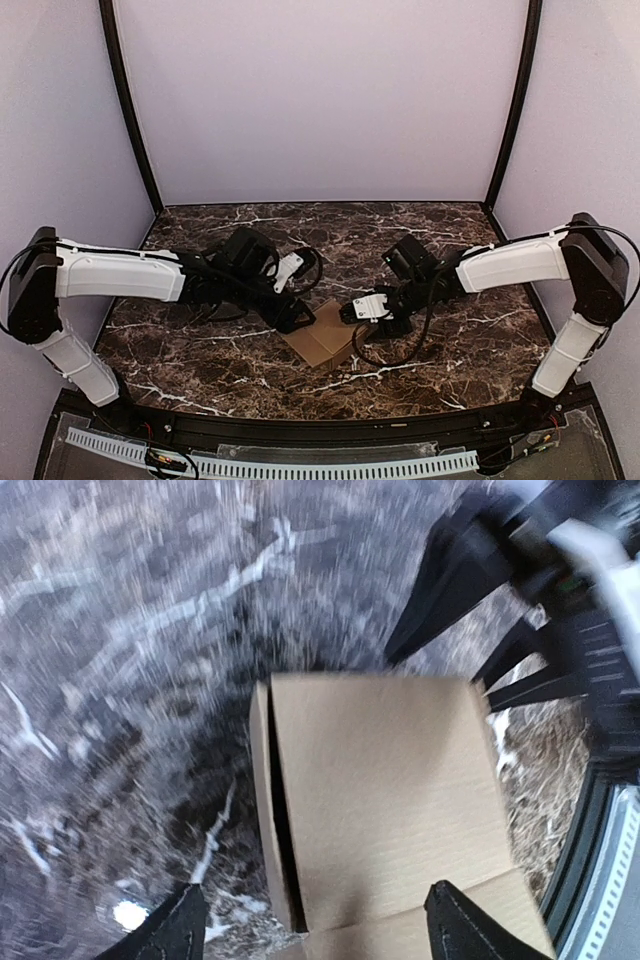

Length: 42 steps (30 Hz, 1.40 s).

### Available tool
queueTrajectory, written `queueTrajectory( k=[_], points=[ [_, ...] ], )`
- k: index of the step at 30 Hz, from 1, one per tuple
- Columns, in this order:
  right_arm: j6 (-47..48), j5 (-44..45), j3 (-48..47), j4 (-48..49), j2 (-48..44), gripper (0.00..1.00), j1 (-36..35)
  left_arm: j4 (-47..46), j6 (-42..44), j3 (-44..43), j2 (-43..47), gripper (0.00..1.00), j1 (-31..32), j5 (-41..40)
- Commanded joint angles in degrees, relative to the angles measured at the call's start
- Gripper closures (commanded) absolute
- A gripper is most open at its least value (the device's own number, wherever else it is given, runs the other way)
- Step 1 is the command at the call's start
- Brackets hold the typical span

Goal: Fold the paper box

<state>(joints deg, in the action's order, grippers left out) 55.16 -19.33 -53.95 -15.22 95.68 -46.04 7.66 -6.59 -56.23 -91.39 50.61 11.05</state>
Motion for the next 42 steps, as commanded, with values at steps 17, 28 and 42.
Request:
queueTrajectory(
  k=[17, 28, 42],
  points=[
    [2.2, -0.1, 1.3, -2.5, -7.7, 0.40, 0.2, -3.8, -2.3, -0.6, -0.5, 0.27, -0.7, 1.6],
    [3.5, 2.4, 0.3, -2.7, -3.6, 0.41, -3.5, -1.7, -2.2, -4.0, -6.4, 0.34, -0.7, 2.2],
    [4.4, 3.3, 0.8, -2.0, -5.1, 0.42, -4.3, -0.8, -1.5, -6.1, -10.4, 0.42, -1.0, 3.5]
  ],
)
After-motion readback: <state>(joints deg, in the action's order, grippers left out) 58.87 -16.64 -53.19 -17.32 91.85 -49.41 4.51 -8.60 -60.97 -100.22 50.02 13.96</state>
